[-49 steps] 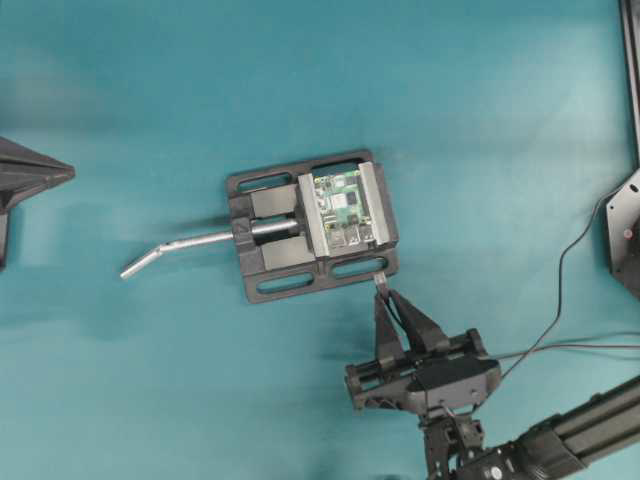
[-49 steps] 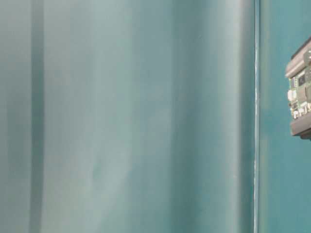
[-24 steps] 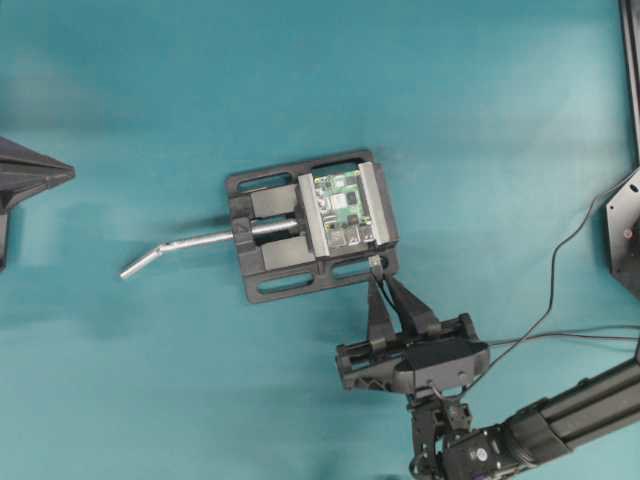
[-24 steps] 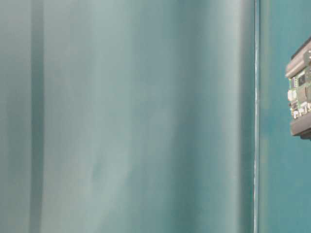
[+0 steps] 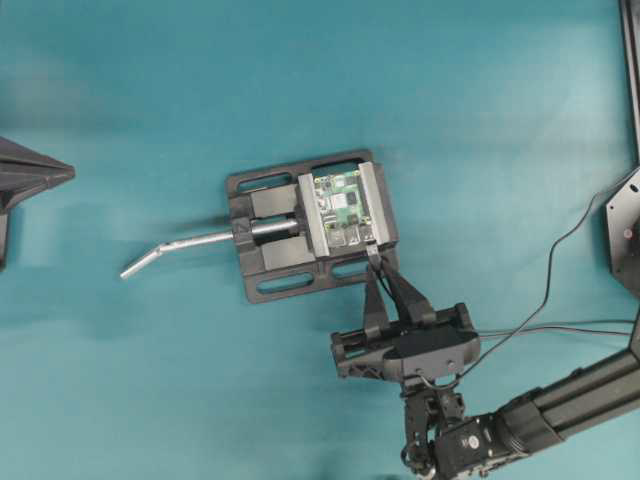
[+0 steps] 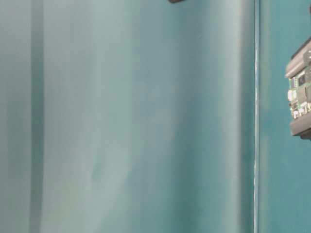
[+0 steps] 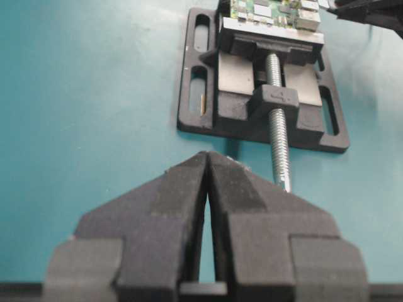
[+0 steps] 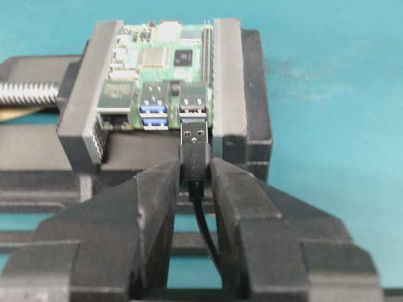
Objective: Insert the USB into the fixed PCB.
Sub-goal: 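Push the USB plug into the right-side USB port with the right gripper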
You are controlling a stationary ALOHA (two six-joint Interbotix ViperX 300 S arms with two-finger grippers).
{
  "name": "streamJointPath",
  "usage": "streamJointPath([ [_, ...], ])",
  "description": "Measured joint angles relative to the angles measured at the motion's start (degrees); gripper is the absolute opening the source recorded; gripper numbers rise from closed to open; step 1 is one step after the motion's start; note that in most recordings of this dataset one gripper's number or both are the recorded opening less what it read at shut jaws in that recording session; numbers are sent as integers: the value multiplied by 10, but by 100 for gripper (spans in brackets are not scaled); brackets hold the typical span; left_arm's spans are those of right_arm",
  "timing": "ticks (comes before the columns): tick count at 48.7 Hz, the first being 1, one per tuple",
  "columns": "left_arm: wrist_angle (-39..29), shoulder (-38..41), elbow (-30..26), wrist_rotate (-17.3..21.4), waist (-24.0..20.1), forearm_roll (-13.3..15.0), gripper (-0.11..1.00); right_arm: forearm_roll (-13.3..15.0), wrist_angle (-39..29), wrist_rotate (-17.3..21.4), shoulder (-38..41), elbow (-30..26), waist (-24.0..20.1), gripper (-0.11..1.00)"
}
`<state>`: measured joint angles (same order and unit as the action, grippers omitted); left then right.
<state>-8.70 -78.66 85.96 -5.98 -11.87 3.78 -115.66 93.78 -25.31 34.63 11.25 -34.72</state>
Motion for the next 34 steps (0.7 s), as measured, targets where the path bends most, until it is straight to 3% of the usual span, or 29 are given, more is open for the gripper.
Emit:
streamJointPath([
  [27, 0, 0, 0, 0, 1, 0, 3, 1, -1, -1, -1, 0, 8, 21],
  [34, 0, 0, 0, 0, 0, 1, 3, 15, -1, 1, -1, 0, 12, 21],
])
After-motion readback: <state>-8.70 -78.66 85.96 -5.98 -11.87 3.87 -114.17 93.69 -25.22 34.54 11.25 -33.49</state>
